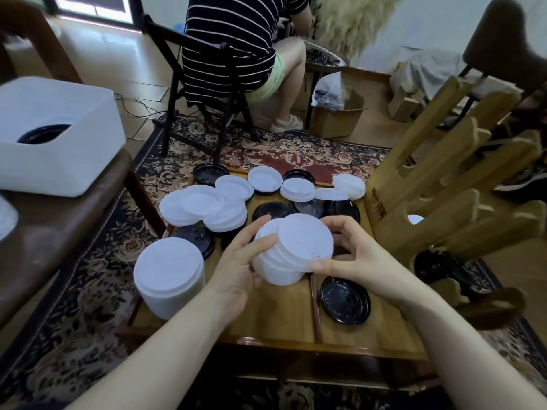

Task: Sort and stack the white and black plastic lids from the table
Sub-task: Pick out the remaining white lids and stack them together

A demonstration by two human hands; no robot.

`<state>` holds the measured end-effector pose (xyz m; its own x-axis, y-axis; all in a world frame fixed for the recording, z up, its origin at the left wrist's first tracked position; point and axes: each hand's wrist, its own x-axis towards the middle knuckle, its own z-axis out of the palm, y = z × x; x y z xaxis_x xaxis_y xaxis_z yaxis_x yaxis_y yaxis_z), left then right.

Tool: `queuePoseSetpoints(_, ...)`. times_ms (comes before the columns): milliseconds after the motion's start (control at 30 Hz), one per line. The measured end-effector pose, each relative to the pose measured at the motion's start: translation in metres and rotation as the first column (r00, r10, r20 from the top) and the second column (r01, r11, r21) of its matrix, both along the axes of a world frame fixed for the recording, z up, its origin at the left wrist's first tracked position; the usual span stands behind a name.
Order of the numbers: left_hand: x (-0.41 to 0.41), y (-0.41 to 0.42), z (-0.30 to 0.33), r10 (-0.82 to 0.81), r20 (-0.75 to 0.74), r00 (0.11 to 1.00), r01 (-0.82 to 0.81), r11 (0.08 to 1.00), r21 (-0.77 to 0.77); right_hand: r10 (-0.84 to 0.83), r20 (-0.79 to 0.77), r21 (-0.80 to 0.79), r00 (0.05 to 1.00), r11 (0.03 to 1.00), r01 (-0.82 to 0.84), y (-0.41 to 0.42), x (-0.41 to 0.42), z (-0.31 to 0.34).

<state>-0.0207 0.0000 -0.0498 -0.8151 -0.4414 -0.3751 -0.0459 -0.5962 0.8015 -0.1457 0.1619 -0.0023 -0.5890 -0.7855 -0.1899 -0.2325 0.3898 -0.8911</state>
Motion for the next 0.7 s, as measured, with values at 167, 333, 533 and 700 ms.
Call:
queuePoseSetpoints(167,0.002,-0.003,0.002,-0.127,0.002,0.992,0.127,0.992,-0.015,0.23,0.013,0.007,0.973,0.973,-0.231,0.01,-0.014,0.011)
queuePoseSetpoints(333,0.003,-0.003,0.004,-0.218,0.011,0.976,0.218,0.972,-0.087,0.357,-0.016,-0.013,0.934,0.934,-0.357,0.013,-0.013,0.013)
queuePoseSetpoints(533,0.002,0.002,0.001,-0.165,0.001,0.986,0.164,0.984,-0.07,0.2,-0.215,0.055,0.956,0.98,-0.193,0.004,-0.008,0.004)
queuePoseSetpoints(700,0.0,0.006,0.004,-0.076,-0.027,0.997,0.074,0.995,-0.068,-0.119,-0.176,-0.09,0.977,0.99,0.105,-0.016,0.012,-0.021)
